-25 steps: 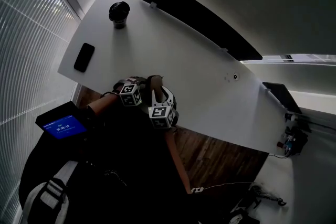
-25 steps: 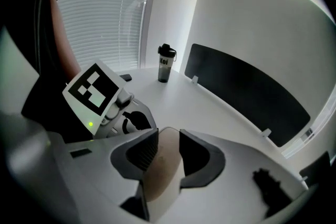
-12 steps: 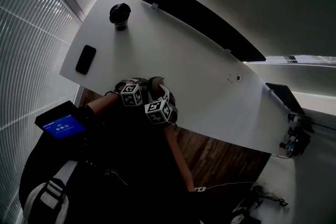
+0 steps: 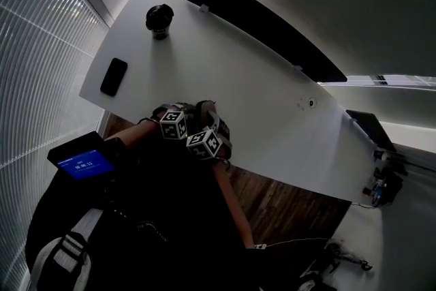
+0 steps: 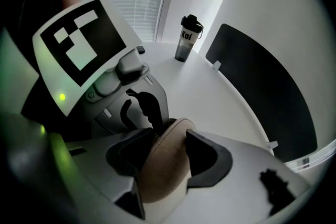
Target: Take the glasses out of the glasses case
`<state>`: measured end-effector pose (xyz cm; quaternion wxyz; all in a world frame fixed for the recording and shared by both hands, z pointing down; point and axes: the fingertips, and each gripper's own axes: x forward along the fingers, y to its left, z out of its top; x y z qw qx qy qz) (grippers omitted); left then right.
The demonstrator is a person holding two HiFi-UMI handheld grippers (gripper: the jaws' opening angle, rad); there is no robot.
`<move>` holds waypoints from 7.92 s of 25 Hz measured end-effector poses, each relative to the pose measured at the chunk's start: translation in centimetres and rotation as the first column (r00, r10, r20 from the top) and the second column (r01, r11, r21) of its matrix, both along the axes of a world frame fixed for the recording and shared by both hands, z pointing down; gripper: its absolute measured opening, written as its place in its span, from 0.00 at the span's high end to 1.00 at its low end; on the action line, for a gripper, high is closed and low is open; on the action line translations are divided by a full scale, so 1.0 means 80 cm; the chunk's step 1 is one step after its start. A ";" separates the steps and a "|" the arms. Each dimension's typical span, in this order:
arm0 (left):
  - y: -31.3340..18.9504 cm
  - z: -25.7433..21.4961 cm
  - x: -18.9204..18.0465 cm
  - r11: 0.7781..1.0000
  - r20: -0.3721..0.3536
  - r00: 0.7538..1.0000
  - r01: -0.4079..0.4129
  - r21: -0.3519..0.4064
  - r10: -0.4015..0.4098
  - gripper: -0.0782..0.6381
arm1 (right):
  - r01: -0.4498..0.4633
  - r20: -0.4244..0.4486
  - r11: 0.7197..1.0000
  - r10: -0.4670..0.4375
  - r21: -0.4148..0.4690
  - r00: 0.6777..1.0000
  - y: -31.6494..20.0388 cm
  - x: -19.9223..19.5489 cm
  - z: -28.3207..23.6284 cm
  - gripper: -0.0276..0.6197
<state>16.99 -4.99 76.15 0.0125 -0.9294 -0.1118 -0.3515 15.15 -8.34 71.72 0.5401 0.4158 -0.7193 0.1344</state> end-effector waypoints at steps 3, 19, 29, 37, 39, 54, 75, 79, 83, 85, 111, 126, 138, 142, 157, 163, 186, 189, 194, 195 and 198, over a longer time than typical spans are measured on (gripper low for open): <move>-0.003 -0.001 0.003 1.000 0.001 1.000 0.007 -0.009 -0.007 0.75 | -0.015 -0.013 1.000 0.015 -0.004 1.000 0.000 0.006 -0.014 0.65; -0.009 -0.001 -0.005 0.998 -0.008 0.999 0.051 -0.031 -0.052 0.75 | -0.222 0.038 0.969 0.219 0.112 0.975 0.004 0.095 -0.045 0.65; -0.012 0.004 -0.007 0.997 -0.009 0.998 0.062 -0.042 -0.063 0.75 | -0.296 0.059 0.955 0.297 -0.023 0.953 0.032 0.165 0.022 0.65; -0.007 0.006 -0.008 0.997 -0.022 0.998 0.051 -0.060 -0.052 0.75 | -0.437 0.259 0.898 0.436 -0.056 0.862 0.047 0.180 0.051 0.64; -0.006 0.004 -0.006 0.996 -0.011 0.998 0.053 -0.072 -0.054 0.75 | -0.450 0.264 0.891 0.447 -0.052 0.855 0.046 0.181 0.050 0.64; 0.000 -0.013 -0.005 0.997 -0.037 0.999 0.022 -0.078 -0.025 0.75 | -0.202 0.246 0.979 0.197 -0.005 0.949 0.021 0.066 -0.054 0.64; 0.001 -0.004 -0.007 0.989 -0.053 0.998 0.028 -0.144 -0.036 0.75 | -0.258 0.314 0.887 0.388 -0.384 0.866 0.035 0.026 0.071 0.66; 0.002 -0.005 -0.009 0.989 -0.057 0.998 0.023 -0.144 -0.032 0.75 | -0.255 0.272 0.889 0.371 -0.379 0.888 0.034 0.021 0.072 0.69; 0.004 -0.005 -0.010 0.991 -0.054 0.998 0.016 -0.135 -0.024 0.75 | -0.270 0.215 0.890 0.364 -0.367 0.906 0.036 0.023 0.075 0.72; 0.003 -0.004 -0.010 0.991 -0.054 0.998 0.015 -0.132 -0.022 0.75 | -0.283 0.196 0.887 0.371 -0.365 0.908 0.036 0.025 0.076 0.72; 0.001 0.000 -0.014 0.993 -0.044 0.999 0.010 -0.116 -0.015 0.76 | -0.330 0.294 0.892 0.420 -0.310 0.858 0.028 0.020 0.050 0.80; 0.002 0.001 -0.014 0.996 -0.039 0.999 0.010 -0.084 -0.014 0.76 | -0.518 0.607 0.845 0.482 -0.131 0.632 0.009 0.080 -0.112 0.80; 0.000 0.003 -0.016 0.996 -0.033 0.999 0.020 -0.082 -0.023 0.76 | -0.663 0.257 0.726 0.686 -0.180 0.681 0.105 0.258 -0.011 0.80; -0.001 0.003 -0.014 0.997 -0.035 0.999 0.016 -0.078 -0.019 0.76 | -0.645 0.152 0.731 0.680 -0.223 0.717 0.127 0.257 0.030 0.80; -0.001 0.006 -0.016 0.996 -0.034 0.999 0.025 -0.086 -0.028 0.76 | -0.667 0.091 0.701 0.704 -0.252 0.705 0.136 0.243 0.083 0.80; -0.001 0.005 -0.015 0.996 -0.036 0.999 0.020 -0.084 -0.023 0.76 | -0.672 0.104 0.696 0.710 -0.252 0.696 0.137 0.244 0.082 0.79; -0.001 0.001 -0.013 0.996 -0.033 0.999 0.023 -0.086 -0.026 0.76 | -0.763 0.216 0.637 0.764 -0.107 0.608 0.121 0.262 0.033 0.68; 0.000 0.000 -0.011 0.996 -0.027 0.999 0.021 -0.092 -0.024 0.76 | -0.786 0.260 0.618 0.756 0.023 0.601 0.098 0.266 -0.009 0.68; -0.003 0.000 -0.011 0.995 -0.023 0.999 0.038 -0.097 -0.040 0.76 | -0.568 0.278 0.822 0.537 0.040 0.797 0.040 0.185 -0.012 0.69; -0.005 0.001 -0.011 0.995 -0.015 0.999 0.042 -0.093 -0.043 0.77 | -0.543 0.282 0.839 0.514 0.034 0.810 0.036 0.175 -0.010 0.69; -0.010 0.005 -0.010 0.995 0.001 0.999 0.053 -0.083 -0.053 0.77 | -0.462 0.328 0.887 0.435 0.003 0.838 0.029 0.142 -0.021 0.69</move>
